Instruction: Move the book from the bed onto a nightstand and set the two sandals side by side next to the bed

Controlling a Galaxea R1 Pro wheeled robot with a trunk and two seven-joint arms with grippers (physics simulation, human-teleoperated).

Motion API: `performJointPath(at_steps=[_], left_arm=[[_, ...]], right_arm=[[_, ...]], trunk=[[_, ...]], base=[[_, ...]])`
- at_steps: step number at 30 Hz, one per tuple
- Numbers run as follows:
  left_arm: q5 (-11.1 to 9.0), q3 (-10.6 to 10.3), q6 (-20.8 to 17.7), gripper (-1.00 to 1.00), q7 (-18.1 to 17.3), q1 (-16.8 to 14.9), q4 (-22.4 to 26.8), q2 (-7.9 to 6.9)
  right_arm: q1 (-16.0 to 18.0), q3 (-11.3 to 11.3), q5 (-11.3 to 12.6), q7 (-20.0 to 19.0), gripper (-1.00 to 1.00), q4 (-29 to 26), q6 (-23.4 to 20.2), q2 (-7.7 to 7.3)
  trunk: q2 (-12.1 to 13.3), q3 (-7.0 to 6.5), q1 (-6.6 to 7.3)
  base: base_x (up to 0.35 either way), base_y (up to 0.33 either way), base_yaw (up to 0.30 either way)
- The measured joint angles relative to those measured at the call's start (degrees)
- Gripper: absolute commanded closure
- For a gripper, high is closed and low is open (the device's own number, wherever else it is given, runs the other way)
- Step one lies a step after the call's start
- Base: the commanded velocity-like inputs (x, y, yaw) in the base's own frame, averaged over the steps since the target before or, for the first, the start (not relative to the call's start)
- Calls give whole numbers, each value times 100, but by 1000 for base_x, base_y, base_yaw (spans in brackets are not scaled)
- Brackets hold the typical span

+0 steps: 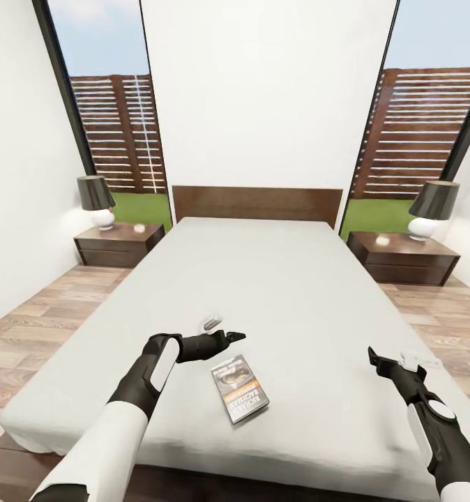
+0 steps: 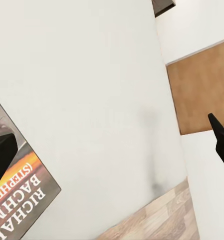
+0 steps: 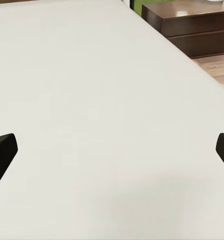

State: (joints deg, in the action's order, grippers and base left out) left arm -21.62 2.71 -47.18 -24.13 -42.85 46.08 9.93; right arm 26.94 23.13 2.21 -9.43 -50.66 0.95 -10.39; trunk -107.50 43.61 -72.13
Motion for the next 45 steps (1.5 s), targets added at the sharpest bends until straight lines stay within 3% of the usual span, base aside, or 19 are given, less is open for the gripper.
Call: performJointPath(at_steps=[6, 14, 20, 27, 36, 45], left_arm=[[0, 0, 0, -100, 0, 0, 0, 0], [9, 0, 7, -100, 2, 0, 1, 0], [43, 9, 453, -100, 42, 0, -6, 0], [52, 25, 750, -100, 600, 0, -122, 0], [52, 32, 789, -100, 652, 0, -128, 0], [46, 26, 791, -100, 653, 0, -128, 0]], right_arm=[[0, 0, -6, 0, -100, 0, 0, 15], [0, -2, -191, 0, -100, 1, 0, 17], [0, 4, -219, 0, -100, 1, 0, 17], [0, 6, -221, 0, -100, 1, 0, 17], [1, 3, -221, 0, -100, 3, 0, 17], [-1, 3, -222, 0, -100, 7, 0, 17]], trunk=[[0, 0, 0], [0, 0, 0], [0, 0, 0], [0, 0, 0], [0, 0, 0], [-359, 161, -197]], base=[[0, 0, 0], [0, 0, 0], [0, 0, 0], [0, 0, 0], [0, 0, 0], [0, 0, 0]])
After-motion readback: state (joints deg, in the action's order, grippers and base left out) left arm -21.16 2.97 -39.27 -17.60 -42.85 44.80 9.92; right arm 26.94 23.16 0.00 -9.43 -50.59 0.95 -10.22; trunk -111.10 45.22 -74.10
